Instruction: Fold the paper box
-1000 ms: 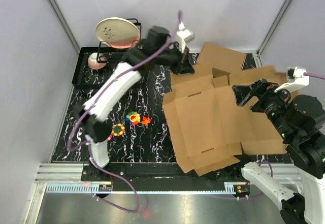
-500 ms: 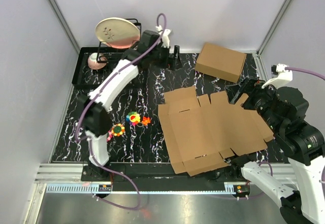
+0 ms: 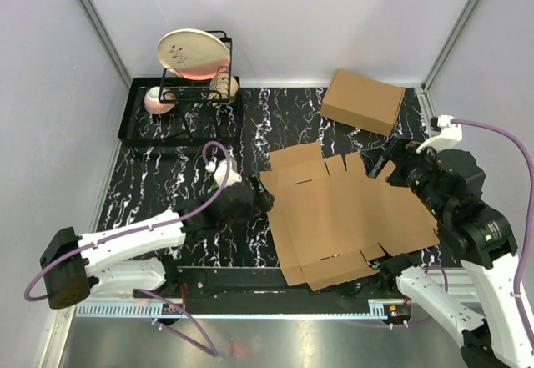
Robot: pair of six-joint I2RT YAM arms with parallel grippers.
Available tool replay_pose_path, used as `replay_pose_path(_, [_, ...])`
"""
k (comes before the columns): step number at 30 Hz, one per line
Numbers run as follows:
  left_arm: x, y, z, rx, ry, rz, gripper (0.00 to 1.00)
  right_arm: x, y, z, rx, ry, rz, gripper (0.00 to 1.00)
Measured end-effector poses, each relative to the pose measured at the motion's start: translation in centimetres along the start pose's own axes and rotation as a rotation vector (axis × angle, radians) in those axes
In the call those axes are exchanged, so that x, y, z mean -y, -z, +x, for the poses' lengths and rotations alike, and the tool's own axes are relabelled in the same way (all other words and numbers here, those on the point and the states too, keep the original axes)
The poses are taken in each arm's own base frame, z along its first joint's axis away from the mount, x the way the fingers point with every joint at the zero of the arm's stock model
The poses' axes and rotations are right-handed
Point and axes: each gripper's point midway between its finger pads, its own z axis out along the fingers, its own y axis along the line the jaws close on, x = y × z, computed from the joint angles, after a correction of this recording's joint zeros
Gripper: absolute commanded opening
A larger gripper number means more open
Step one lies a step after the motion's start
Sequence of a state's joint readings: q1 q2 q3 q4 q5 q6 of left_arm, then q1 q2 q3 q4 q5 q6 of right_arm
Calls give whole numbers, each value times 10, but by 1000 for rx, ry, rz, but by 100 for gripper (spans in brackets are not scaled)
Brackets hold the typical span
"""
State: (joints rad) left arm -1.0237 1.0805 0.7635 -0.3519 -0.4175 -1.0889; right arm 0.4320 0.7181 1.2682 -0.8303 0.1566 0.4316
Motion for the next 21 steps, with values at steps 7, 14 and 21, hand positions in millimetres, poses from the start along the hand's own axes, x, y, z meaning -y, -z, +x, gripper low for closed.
replay_pose_path(7, [-39, -17, 29, 61, 103, -93, 97, -3, -7, 18, -40, -37, -33, 95])
replay_pose_path(14, [-68, -60, 74, 6, 76, -130, 91, -1, -9, 29, -63, -55, -35, 95])
replay_pose_path(21, [-42, -89, 81, -3, 111, -16, 51, 0, -11, 34, -78, -57, -35, 95])
